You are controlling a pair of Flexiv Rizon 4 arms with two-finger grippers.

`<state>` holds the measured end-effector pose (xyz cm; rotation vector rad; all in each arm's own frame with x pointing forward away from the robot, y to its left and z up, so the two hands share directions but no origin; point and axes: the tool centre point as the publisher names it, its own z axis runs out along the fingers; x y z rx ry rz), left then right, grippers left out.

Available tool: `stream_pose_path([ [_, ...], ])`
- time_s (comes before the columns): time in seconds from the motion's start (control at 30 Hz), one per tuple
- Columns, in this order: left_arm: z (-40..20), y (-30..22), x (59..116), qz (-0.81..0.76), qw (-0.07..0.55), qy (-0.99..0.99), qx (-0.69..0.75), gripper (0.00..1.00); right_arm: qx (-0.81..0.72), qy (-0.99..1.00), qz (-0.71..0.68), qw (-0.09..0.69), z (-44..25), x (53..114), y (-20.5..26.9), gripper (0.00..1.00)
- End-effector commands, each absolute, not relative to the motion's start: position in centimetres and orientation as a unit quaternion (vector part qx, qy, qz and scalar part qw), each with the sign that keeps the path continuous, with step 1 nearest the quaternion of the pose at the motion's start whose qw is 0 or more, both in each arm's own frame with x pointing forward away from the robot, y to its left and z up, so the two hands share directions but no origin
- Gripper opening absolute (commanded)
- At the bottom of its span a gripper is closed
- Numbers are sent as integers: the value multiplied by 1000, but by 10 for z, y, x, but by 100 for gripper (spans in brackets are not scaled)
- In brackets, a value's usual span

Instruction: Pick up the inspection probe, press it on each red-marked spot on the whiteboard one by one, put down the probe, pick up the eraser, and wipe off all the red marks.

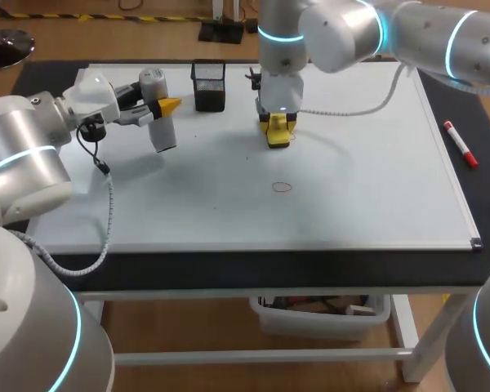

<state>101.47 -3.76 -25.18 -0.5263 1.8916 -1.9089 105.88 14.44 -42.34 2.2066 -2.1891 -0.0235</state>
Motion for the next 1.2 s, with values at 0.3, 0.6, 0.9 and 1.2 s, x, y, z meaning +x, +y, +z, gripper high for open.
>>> stream_pose_path([
  [0.3, -252, -38, 1015, -684, 202, 675, -188, 0, 705, -709, -10, 29, -430, 1062, 137, 0],
  [0.6, -252, -38, 1015, -684, 202, 675, -188, 0, 686, -727, -6, 28, -428, 1063, 112, 0],
  [0.9, -252, -38, 1015, -684, 202, 675, -188, 0, 663, -748, -4, 29, -425, 1067, 88, 0],
  [1.2, -252, -38, 1015, -684, 202, 675, -188, 0, 654, -756, -3, 24, -417, 1072, 76, 0],
])
